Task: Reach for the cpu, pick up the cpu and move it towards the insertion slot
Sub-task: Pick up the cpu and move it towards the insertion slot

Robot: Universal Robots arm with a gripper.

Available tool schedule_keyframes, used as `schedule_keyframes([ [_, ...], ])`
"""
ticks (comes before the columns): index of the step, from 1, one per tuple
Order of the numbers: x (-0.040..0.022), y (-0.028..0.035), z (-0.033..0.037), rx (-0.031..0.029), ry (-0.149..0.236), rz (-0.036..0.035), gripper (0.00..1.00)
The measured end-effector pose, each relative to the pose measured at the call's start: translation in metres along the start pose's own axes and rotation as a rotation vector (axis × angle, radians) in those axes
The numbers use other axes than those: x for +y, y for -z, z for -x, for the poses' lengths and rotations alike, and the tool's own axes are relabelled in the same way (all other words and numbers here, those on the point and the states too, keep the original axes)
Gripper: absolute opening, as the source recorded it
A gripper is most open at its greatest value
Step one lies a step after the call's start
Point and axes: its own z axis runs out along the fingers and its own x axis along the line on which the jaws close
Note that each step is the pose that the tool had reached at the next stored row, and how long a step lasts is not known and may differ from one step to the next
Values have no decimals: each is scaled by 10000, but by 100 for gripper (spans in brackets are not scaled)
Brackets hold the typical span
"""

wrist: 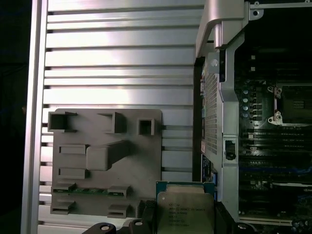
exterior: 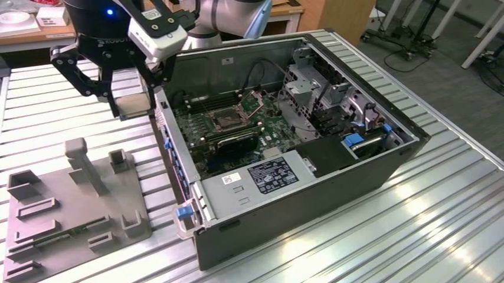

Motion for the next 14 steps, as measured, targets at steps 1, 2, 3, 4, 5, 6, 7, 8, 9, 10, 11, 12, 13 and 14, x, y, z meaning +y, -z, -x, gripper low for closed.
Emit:
schedule_keyframes([
  [1, 0, 0, 15, 1, 0, 0, 55],
  [2, 0, 0, 29, 2, 0, 0, 55],
  [3, 0, 1, 42, 2, 0, 0, 55],
  [4, -1, 0, 55, 2, 0, 0, 55],
  [5, -1, 1, 68, 2, 0, 0, 55],
  [6, -1, 0, 82, 2, 0, 1, 55],
  [7, -1, 1, 96, 3, 0, 1, 55],
  [8, -1, 1, 112, 4, 0, 0, 55],
  [9, -2, 1, 126, 5, 0, 0, 55],
  [10, -2, 1, 141, 5, 0, 0, 55],
  [11, -2, 1, 155, 6, 0, 0, 55],
  [12, -2, 1, 168, 6, 0, 0, 55],
  [13, -2, 2, 183, 7, -1, 0, 55],
  [14, -2, 2, 198, 7, 0, 0, 55],
])
